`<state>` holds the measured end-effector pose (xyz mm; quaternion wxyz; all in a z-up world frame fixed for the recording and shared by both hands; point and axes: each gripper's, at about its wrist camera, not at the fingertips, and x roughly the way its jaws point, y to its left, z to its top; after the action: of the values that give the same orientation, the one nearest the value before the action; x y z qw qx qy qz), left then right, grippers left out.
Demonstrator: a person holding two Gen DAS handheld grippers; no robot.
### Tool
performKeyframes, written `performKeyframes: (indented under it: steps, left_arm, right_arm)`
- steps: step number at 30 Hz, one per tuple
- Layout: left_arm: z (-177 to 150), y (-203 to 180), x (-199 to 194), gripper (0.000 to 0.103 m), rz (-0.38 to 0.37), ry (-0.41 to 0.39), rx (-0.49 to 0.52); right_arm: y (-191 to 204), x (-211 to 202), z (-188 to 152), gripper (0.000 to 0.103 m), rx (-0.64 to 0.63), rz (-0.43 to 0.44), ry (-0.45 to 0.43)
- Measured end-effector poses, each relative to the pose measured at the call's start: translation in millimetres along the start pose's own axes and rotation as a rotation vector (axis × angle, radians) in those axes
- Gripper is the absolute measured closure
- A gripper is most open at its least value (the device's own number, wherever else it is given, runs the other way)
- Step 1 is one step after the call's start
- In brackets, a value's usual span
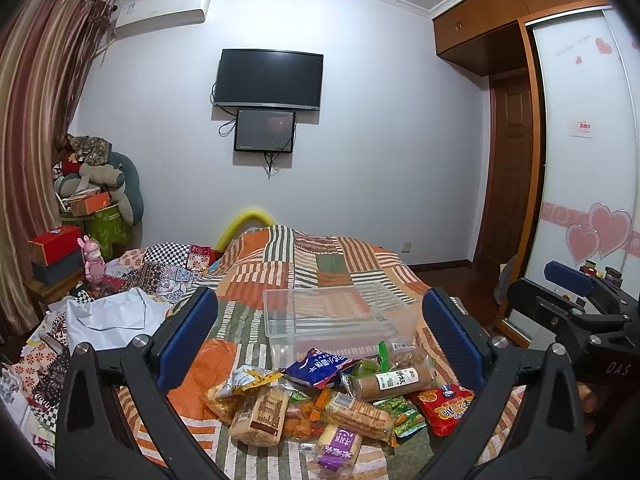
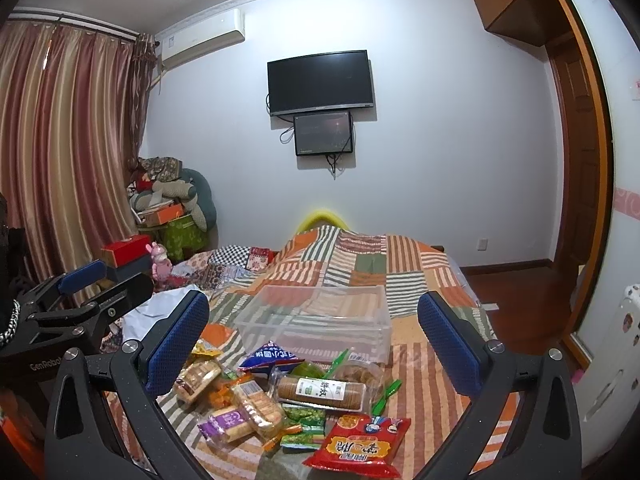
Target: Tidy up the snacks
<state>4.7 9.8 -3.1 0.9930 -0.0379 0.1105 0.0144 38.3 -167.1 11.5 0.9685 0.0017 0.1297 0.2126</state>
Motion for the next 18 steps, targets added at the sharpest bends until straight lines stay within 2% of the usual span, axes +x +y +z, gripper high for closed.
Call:
performKeyframes:
  steps: [18]
  left_arm:
    - [1.6,-1.6,-5.5,0.0,0.003,-0.013,0.007]
  right_arm:
    - [-1.6,-1.5,1.8,0.0,0.018,0.015,-0.007]
